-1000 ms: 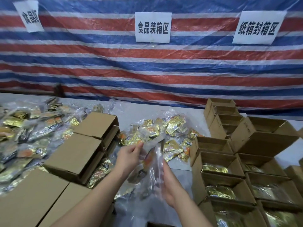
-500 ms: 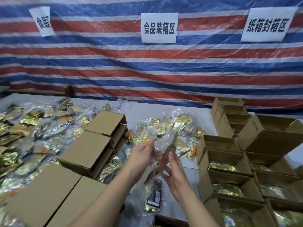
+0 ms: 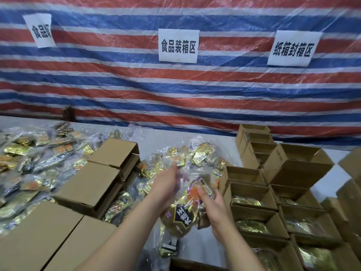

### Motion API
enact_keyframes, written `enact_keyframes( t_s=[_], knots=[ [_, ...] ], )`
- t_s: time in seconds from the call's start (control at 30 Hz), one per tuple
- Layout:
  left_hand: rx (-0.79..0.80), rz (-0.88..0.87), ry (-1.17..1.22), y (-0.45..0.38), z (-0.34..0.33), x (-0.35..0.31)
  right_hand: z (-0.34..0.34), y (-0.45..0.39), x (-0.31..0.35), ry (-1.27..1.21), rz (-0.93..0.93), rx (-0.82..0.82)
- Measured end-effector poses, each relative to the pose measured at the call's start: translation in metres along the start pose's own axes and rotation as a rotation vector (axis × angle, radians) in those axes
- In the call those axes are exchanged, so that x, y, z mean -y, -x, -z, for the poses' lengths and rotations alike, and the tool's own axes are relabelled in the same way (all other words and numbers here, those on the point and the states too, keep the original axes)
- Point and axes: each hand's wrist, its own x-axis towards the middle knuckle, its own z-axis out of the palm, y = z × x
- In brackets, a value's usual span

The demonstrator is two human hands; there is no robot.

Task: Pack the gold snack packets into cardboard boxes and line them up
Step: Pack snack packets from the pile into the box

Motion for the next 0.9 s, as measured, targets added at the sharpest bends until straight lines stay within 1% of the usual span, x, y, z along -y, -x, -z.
enact_keyframes(
  t_s=[0.07,0.13,0.17,0.23,0.27,0.3,0.33,0.4,0.43,0.47,0.5,0.53,0.63,0.7,0.73,0.77,0.83,0.87,0.9],
  knots=[
    [-0.041,-0.138,-0.148,0.010,0.002,-0.001,0.004,0.004,-0.004,0.035,-0.018,-0.085],
    [0.044,-0.265,-0.418,0.026,0.011,0.002,0.008,0.009,-0.005,0.034,-0.020,-0.156],
    [0.121,-0.266,-0.537,0.032,0.017,0.006,0.009,0.011,-0.005,0.003,-0.018,-0.193],
    [0.274,-0.194,-0.653,0.042,0.021,0.018,0.012,0.015,-0.002,-0.046,-0.023,-0.273],
    [0.295,-0.183,-0.692,0.045,0.020,0.027,0.012,0.017,-0.001,-0.056,-0.034,-0.305],
    [0.261,-0.204,-0.724,0.048,0.015,0.035,0.012,0.020,-0.001,-0.068,-0.049,-0.329],
    [0.191,-0.240,-0.719,0.051,0.008,0.044,0.011,0.025,-0.003,-0.081,-0.060,-0.349],
    [0.057,-0.278,-0.552,0.055,-0.008,0.061,0.009,0.033,-0.011,-0.082,-0.072,-0.385],
    [0.013,-0.287,-0.468,0.058,-0.016,0.069,0.007,0.037,-0.016,-0.058,-0.073,-0.411],
    [-0.018,-0.307,-0.442,0.059,-0.023,0.077,0.006,0.041,-0.021,-0.028,-0.073,-0.437],
    [-0.031,-0.331,-0.466,0.060,-0.029,0.084,0.007,0.044,-0.025,-0.001,-0.079,-0.458],
    [-0.020,-0.347,-0.507,0.061,-0.033,0.091,0.008,0.048,-0.028,0.023,-0.096,-0.461],
    [0.079,-0.337,-0.582,0.064,-0.036,0.097,0.023,0.056,-0.041,0.136,-0.129,-0.396],
    [0.201,-0.329,-0.590,0.062,-0.031,0.093,0.035,0.061,-0.049,0.248,-0.106,-0.401],
    [0.283,-0.329,-0.598,0.062,-0.030,0.092,0.040,0.063,-0.053,0.257,-0.094,-0.394],
    [0.356,-0.326,-0.596,0.062,-0.031,0.091,0.043,0.064,-0.056,0.204,-0.096,-0.367],
    [0.452,-0.283,-0.503,0.066,-0.038,0.092,0.046,0.069,-0.060,-0.049,-0.173,-0.263],
    [0.457,-0.250,-0.422,0.069,-0.043,0.095,0.046,0.072,-0.059,-0.183,-0.233,-0.194],
    [0.428,-0.219,-0.366,0.070,-0.047,0.098,0.045,0.076,-0.059,-0.304,-0.273,-0.124]
  ],
)
